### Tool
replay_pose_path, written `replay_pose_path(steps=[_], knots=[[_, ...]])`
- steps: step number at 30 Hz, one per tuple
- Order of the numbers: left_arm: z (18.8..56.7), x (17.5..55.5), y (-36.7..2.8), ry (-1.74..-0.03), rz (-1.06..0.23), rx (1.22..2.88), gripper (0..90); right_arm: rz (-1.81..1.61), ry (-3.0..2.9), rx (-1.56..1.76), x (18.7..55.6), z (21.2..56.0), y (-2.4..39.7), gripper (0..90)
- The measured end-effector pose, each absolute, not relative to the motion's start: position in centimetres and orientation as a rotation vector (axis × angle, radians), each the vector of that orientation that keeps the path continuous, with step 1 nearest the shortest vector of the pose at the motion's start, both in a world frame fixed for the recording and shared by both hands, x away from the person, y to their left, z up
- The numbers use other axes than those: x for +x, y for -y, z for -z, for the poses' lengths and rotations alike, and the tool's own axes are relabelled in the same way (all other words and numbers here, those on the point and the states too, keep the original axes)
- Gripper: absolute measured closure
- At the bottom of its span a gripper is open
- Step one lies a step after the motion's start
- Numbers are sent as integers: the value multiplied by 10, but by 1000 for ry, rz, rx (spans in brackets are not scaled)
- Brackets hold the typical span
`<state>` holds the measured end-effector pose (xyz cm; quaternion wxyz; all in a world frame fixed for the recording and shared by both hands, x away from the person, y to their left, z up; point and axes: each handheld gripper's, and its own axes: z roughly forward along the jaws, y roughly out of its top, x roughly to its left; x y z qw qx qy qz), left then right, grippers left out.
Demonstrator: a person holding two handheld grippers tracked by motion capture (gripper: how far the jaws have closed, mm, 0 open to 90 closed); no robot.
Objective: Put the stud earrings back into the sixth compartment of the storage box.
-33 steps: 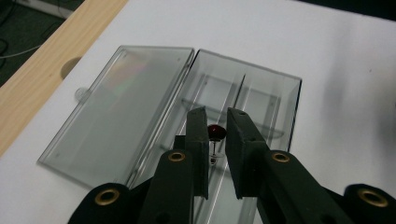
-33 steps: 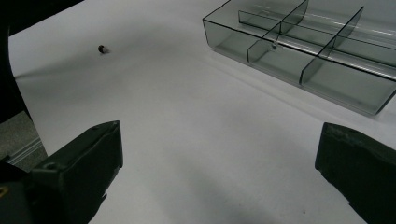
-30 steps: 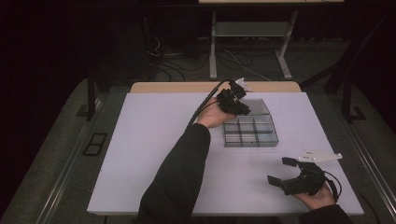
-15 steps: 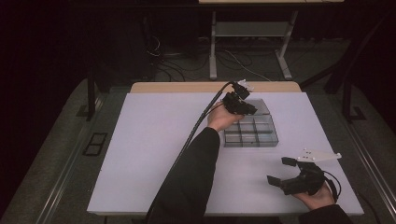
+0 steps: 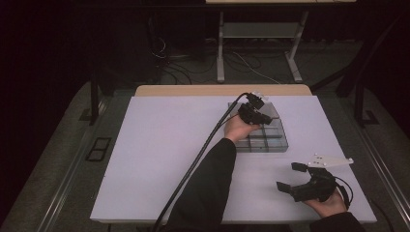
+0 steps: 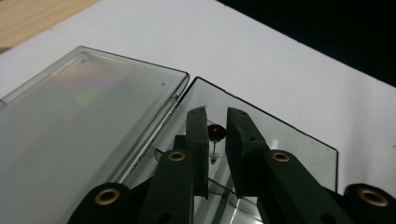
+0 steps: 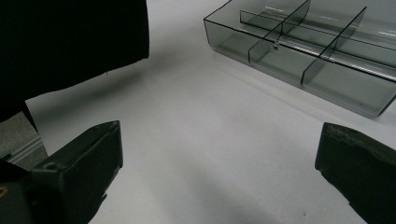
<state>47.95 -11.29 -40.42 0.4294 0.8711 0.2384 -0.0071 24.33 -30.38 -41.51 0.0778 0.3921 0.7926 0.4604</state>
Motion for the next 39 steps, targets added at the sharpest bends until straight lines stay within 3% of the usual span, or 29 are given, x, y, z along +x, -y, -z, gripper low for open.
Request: replay_pose_path(steps=[2, 6, 17, 26, 39], knots=[[405, 480, 114, -620, 21, 2162, 775, -1379, -2375, 1172, 243, 415, 304, 7], [404, 481, 112, -640, 61, 2134, 641, -1372, -2383, 1173, 244, 416, 303, 7], [380, 465, 89, -586, 56, 2143, 390, -1359, -2387, 1173, 244, 416, 302, 7], [358, 450, 55, -576, 50, 2120, 287, -1354, -2386, 1160, 244, 417, 301, 7], [341, 421, 20, -555, 18, 2188, 43, -1351, -2388, 1167, 244, 417, 300, 7]])
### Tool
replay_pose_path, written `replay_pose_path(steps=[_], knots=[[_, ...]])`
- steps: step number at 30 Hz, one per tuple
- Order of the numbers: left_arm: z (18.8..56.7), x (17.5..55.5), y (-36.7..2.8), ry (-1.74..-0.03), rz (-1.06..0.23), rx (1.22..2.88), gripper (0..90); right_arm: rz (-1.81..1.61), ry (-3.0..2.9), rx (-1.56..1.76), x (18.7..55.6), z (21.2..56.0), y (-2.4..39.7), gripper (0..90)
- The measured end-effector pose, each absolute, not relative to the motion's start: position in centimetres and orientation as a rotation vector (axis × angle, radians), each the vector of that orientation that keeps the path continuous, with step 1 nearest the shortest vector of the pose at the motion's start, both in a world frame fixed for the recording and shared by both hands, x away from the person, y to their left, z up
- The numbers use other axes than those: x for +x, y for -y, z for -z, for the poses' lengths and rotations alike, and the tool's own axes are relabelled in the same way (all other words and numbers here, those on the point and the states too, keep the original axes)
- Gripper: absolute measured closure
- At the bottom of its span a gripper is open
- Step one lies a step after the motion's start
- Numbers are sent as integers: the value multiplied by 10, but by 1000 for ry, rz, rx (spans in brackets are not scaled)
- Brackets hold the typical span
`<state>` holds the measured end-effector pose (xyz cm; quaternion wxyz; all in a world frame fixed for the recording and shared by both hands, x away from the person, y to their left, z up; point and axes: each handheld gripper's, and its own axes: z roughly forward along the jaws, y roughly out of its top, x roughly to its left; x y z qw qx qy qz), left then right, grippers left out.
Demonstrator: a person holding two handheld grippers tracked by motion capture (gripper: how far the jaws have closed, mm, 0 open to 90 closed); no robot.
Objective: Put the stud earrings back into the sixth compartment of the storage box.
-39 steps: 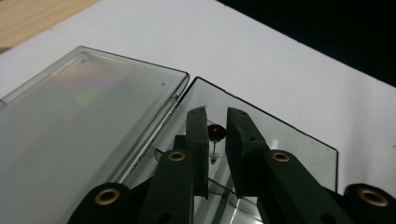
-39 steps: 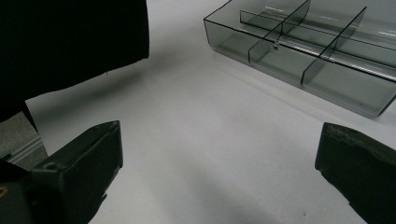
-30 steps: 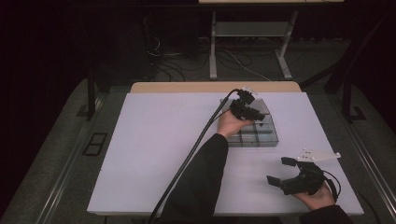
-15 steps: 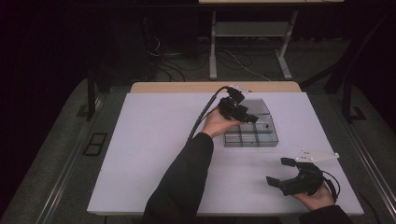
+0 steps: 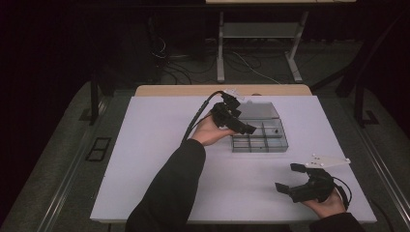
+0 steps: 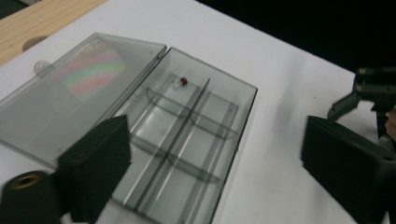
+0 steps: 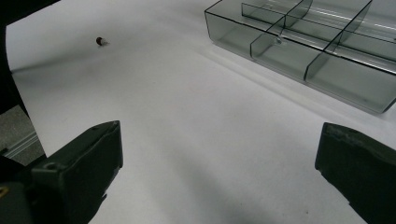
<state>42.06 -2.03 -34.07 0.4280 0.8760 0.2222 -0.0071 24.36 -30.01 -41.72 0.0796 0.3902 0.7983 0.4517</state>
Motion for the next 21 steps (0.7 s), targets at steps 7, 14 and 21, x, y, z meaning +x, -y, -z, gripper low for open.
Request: replay_pose_path(steps=[7, 14, 21], knots=[[337, 397, -10, -571, -34, 2229, 0, -1349, -2388, 1170, 244, 417, 300, 7], [345, 375, -38, -587, -36, 2233, 0, -1346, -2388, 1162, 243, 417, 299, 7], [360, 362, -55, -606, -15, 2267, 0, -1344, -2392, 1166, 243, 417, 298, 7]])
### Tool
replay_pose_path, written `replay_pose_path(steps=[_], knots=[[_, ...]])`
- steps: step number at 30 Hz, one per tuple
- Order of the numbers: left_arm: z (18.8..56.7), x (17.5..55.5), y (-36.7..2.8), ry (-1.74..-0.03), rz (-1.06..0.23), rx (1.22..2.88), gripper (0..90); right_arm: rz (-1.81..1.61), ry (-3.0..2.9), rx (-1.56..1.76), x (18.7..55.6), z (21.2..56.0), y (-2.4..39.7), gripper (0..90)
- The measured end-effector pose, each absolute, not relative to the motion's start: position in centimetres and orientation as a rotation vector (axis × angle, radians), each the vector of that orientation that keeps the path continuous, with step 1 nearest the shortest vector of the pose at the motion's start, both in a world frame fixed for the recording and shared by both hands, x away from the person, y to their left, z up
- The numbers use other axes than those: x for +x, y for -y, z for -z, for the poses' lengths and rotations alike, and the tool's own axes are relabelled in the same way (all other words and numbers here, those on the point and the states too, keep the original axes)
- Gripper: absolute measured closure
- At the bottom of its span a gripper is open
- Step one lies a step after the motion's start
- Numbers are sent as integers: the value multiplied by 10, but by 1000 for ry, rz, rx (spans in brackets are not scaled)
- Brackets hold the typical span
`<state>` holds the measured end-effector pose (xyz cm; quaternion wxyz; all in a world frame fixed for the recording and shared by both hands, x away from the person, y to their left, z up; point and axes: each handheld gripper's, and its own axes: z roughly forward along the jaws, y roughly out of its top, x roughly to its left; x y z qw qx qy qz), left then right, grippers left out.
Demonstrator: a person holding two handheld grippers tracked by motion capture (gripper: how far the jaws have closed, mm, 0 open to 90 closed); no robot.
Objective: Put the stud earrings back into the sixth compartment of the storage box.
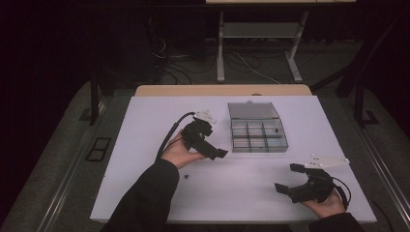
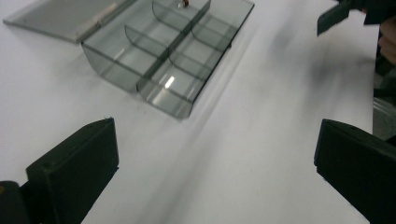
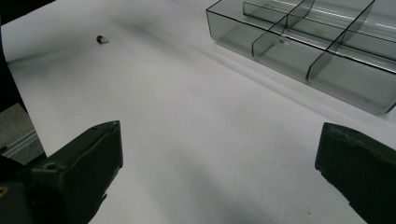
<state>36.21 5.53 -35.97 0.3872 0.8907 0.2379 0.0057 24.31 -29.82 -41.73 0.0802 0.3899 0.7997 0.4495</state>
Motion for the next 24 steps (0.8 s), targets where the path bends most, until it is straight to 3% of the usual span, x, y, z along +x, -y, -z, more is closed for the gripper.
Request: replay_pose_path(steps=[24], knots=[[402, 336, -108, -670, 58, 2373, 14, -1330, -2401, 1160, 242, 419, 296, 7]])
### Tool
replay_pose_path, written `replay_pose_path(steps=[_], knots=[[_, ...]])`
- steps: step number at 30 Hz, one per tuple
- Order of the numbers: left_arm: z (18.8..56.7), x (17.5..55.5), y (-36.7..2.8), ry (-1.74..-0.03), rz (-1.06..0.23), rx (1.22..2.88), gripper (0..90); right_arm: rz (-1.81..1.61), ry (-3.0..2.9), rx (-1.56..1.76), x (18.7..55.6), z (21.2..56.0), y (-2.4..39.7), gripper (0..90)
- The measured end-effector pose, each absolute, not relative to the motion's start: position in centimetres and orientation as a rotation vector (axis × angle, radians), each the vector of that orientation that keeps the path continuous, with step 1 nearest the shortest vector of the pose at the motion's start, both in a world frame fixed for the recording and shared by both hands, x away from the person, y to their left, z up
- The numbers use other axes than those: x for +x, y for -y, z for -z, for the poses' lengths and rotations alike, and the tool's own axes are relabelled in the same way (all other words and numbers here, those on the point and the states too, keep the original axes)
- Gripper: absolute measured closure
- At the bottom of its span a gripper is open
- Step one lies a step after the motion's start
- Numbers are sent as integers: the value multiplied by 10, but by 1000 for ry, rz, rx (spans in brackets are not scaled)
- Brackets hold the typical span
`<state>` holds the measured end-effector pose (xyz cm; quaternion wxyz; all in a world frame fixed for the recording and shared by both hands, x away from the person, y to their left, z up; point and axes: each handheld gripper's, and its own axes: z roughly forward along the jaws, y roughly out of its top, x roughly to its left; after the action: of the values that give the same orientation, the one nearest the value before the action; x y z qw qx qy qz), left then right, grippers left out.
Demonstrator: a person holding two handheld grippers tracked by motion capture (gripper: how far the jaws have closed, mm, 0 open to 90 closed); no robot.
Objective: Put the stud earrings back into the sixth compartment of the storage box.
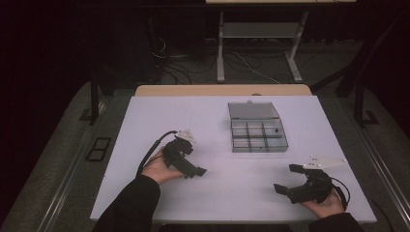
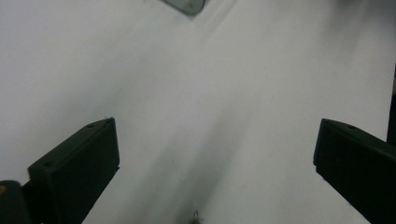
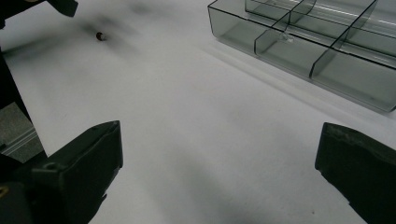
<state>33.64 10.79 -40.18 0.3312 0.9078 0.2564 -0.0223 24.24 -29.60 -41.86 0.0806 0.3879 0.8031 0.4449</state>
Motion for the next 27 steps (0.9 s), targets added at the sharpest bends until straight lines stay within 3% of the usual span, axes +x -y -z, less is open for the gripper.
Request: replay_pose_path(steps=[15, 27], knots=[[419, 323, -120, -611, 66, 2499, 212, -1319, -2409, 1164, 243, 420, 295, 7], [423, 319, -124, -513, 12, 2557, 510, -1312, -2414, 1165, 242, 421, 293, 7]])
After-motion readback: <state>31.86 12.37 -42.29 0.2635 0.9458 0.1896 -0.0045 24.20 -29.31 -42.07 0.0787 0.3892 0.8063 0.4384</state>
